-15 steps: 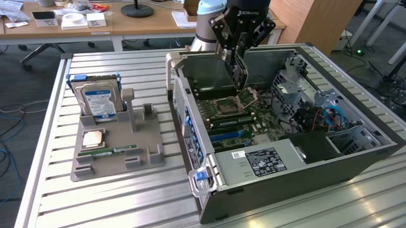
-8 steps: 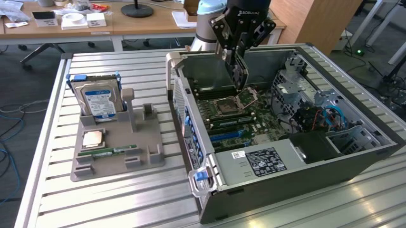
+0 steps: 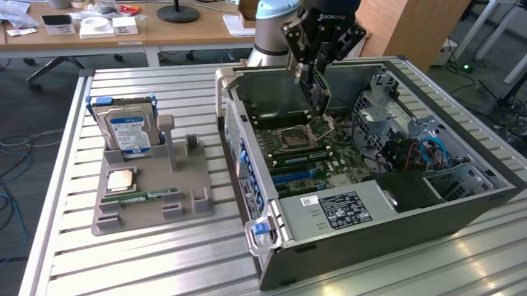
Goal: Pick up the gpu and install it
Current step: 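Pick up the gpu and move the gpu toward the slot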
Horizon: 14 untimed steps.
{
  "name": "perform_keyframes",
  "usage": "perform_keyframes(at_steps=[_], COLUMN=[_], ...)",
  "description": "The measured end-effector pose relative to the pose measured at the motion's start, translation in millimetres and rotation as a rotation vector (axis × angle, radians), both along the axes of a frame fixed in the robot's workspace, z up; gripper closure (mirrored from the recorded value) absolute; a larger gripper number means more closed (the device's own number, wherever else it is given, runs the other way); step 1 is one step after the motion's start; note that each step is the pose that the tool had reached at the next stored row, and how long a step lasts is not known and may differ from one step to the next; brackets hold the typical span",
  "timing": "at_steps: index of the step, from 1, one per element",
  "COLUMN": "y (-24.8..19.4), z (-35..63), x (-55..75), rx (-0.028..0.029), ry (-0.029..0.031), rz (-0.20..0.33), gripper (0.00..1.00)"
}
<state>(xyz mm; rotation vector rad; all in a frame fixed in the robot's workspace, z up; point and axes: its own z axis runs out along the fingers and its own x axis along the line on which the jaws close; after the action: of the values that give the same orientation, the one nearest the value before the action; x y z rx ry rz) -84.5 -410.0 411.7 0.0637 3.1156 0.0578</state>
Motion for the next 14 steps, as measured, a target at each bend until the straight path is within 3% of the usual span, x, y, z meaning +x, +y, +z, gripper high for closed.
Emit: perform_keyframes(at_steps=[14], y=[0.0], z=[-0.1], x=[33.1], rx=[0.0000], ry=[0.0000], rz=[0.000], gripper=[0.74])
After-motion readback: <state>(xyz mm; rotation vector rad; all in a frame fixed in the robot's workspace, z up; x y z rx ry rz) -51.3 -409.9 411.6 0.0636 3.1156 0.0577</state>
